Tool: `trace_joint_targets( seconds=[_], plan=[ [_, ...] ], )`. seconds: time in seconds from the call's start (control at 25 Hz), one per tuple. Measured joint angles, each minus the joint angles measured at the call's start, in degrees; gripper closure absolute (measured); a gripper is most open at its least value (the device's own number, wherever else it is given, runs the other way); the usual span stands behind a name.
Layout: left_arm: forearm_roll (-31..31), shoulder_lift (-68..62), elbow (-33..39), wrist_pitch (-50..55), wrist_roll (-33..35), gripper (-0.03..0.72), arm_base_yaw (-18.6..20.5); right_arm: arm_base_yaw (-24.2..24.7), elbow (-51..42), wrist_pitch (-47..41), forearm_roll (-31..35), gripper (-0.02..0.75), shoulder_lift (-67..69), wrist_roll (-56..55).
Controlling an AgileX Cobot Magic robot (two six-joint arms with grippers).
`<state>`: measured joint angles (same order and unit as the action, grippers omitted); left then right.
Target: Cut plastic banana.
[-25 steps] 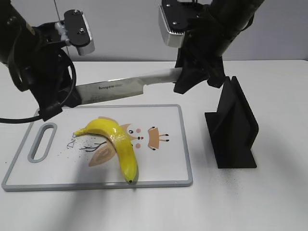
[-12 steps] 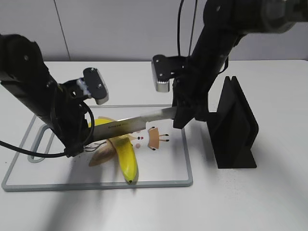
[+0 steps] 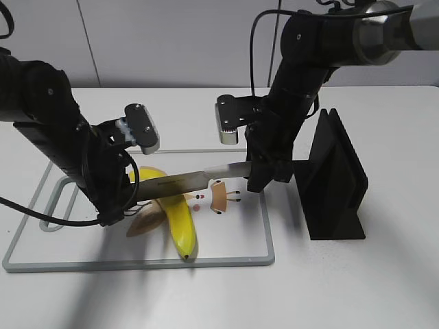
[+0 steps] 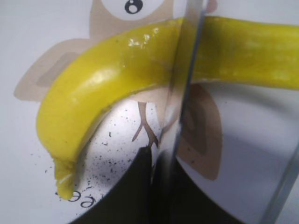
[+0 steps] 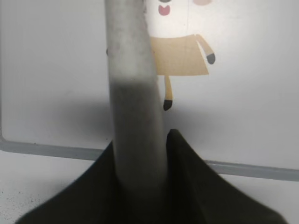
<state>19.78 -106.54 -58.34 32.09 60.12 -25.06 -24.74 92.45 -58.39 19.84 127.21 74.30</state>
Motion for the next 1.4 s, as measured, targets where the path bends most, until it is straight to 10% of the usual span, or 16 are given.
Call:
trace_joint_targets(
  seconds=[0.84, 0.96, 1.2, 1.4],
  plan=[
    [-2.82, 19.23, -7.06, 20.1, 0.83, 0.659, -0.11, -0.44, -0.58, -5.37, 3.27, 0.551, -19.5, -1.09],
    [-3.27, 19.23, -7.13, 19.73, 0.83, 0.554, -0.11, -0.44, -0.58, -5.37, 3.33, 0.555, -19.5, -1.2],
    [-3.35, 19.23, -9.21, 19.39, 0.83, 0.084, -0.05, -0.27, -0.58, -4.4, 2.97, 0.574, -19.5, -2.35],
    [-3.24, 19.23, -13.17, 18.82, 0.83, -0.002, -0.05, -0.08, -0.58, -3.0, -0.27, 0.575, -19.5, -2.56]
  ],
)
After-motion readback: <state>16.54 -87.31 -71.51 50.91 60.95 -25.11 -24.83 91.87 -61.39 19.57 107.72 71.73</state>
